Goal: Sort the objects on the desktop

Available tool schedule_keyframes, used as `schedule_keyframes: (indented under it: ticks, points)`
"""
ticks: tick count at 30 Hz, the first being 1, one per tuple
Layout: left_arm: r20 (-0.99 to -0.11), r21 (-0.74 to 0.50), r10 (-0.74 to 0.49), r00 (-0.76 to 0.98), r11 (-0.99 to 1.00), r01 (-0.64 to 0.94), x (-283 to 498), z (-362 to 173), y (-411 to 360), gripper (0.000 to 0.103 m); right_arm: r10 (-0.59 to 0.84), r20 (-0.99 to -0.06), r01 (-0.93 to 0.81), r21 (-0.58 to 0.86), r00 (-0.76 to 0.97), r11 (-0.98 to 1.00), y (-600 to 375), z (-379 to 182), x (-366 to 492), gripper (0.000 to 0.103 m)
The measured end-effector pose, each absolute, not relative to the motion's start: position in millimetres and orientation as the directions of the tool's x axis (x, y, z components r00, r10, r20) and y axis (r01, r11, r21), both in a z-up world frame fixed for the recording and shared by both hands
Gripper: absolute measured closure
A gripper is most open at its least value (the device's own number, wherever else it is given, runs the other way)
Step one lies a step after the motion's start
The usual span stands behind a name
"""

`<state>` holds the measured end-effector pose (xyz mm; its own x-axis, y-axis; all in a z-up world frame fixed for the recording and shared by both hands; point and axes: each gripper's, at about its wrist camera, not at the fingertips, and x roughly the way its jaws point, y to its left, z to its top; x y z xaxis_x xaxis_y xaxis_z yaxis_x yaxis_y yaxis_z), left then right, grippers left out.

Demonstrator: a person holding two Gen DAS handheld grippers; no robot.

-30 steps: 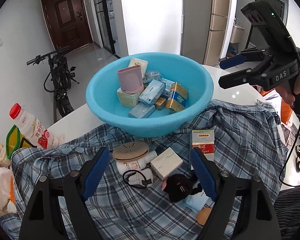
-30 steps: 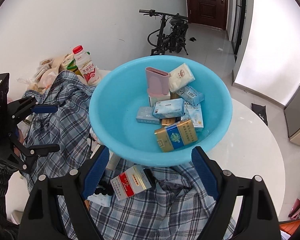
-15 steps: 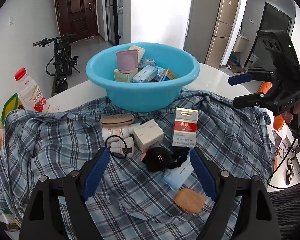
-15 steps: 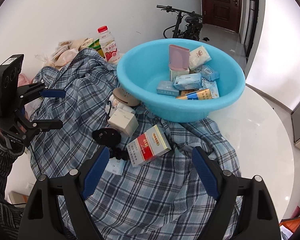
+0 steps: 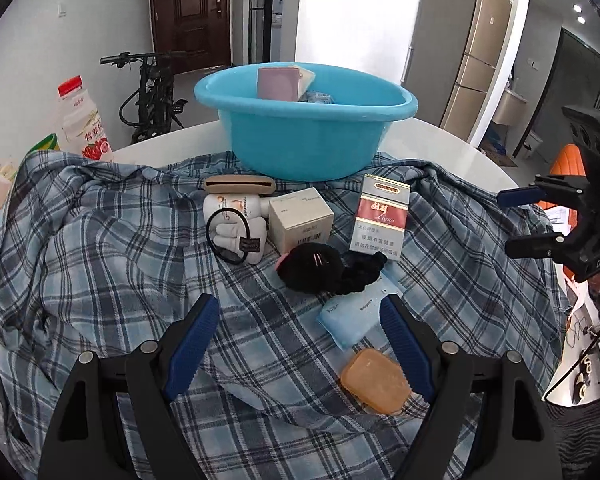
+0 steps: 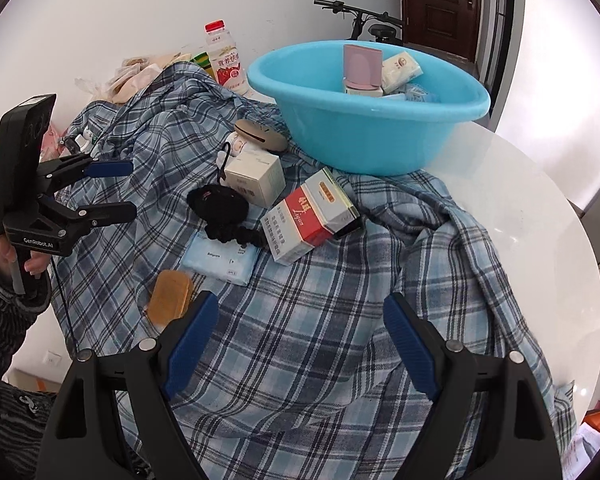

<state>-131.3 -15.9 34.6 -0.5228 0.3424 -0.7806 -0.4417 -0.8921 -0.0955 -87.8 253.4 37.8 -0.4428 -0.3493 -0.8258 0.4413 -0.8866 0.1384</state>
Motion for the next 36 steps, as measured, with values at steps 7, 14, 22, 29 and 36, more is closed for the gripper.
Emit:
schedule_keyframes:
  ticks: [7, 14, 22, 29, 36]
  points:
    - [-0.764, -0.104, 0.345, -0.545, -0.900, -0.423, -124.2, 16.5, -1.6, 0.018, -0.329, -0.784, 0.406, 0.109, -0.526, -0.907, 255.0, 32.0, -72.2, 0.020]
    - [-0.756, -0.100, 0.339, -0.560, -0.905, -0.413, -128.8, 4.8, 18.8, 0.018, -0.321, -0.743, 0.379, 0.098, -0.588, -0.920, 251.3, 23.8, -66.6, 0.020]
    - [-0.741, -0.065, 0.303, -0.600, -0.921, -0.384, -136.9, -4.0, 31.9, 0.018, -0.366, -0.673, 0.302, 0.216, -0.643, -0.929, 264.5, 12.2, -63.6, 0.016]
    - [-0.767, -0.108, 0.318, -0.557, -0.920, -0.377, -156.3, -15.6, 33.5, 0.018, -0.401, -0.667, 0.278, 0.289, -0.628, -0.916, 271.4, -1.8, -62.5, 0.015]
    - [-0.767, -0.161, 0.339, -0.545, -0.924, -0.348, -174.5, -17.4, 32.0, 0.018, -0.385, -0.679, 0.283, 0.262, -0.625, -0.923, 269.2, -7.9, -61.4, 0.015]
